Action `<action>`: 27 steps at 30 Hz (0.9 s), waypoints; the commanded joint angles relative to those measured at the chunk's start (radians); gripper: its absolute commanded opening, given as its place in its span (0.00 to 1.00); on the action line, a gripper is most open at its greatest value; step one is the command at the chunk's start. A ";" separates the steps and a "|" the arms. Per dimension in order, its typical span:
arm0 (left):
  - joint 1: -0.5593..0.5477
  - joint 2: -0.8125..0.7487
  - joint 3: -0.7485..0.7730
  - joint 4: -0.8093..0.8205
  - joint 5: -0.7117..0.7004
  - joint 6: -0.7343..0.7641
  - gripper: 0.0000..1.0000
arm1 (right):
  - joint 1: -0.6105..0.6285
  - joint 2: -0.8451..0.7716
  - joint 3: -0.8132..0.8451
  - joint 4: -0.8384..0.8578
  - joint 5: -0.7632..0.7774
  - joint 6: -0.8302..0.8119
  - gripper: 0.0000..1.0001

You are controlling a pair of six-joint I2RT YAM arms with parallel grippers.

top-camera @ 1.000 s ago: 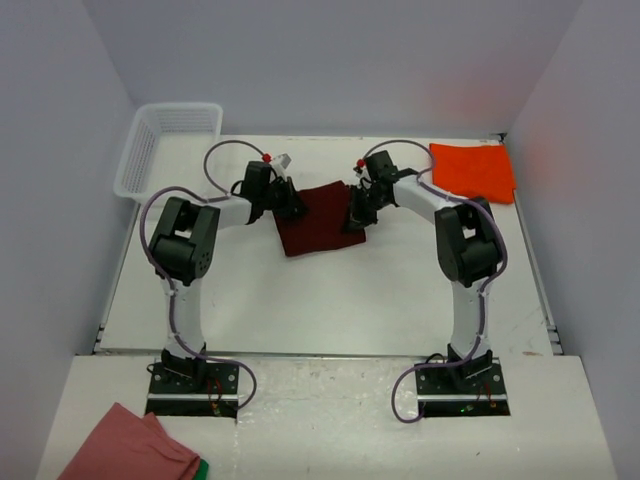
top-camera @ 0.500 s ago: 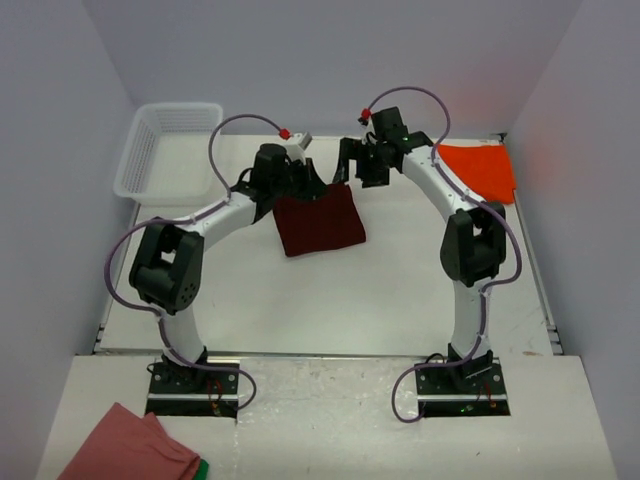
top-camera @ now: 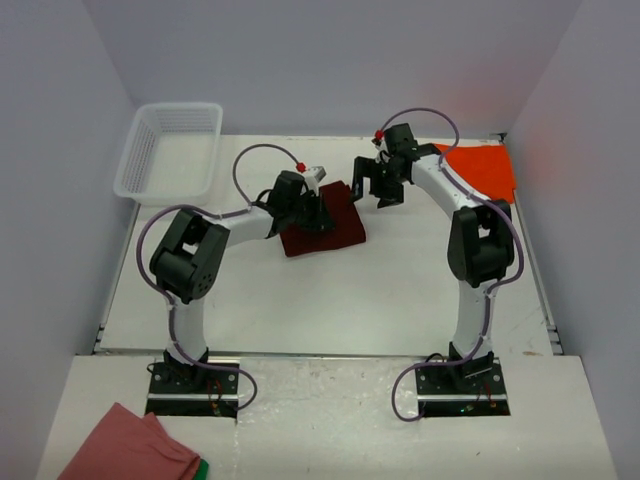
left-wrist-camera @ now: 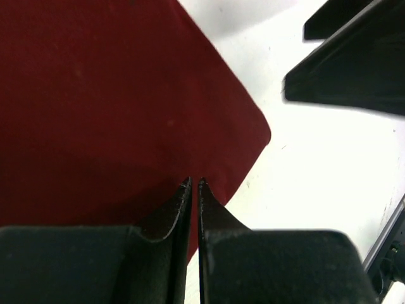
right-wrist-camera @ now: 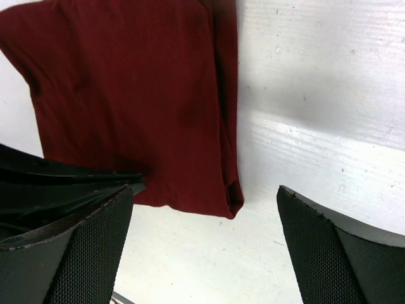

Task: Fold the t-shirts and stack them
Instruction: Fold the long partially folded tshirt into a neat square, then put the neatly folded tshirt into the corner of the board with the right arm

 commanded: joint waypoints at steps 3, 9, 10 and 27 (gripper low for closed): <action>-0.016 0.007 -0.073 0.060 -0.029 -0.014 0.07 | -0.009 -0.085 -0.022 0.048 -0.002 -0.014 0.95; -0.026 -0.036 -0.197 0.064 -0.089 -0.014 0.07 | -0.011 -0.044 -0.034 0.048 -0.068 0.003 0.96; -0.026 -0.042 -0.213 0.066 -0.094 -0.011 0.07 | -0.012 -0.042 -0.042 0.048 -0.076 0.009 0.96; -0.076 -0.278 -0.239 0.002 -0.123 -0.006 0.07 | -0.012 -0.035 -0.258 0.251 -0.298 0.135 0.96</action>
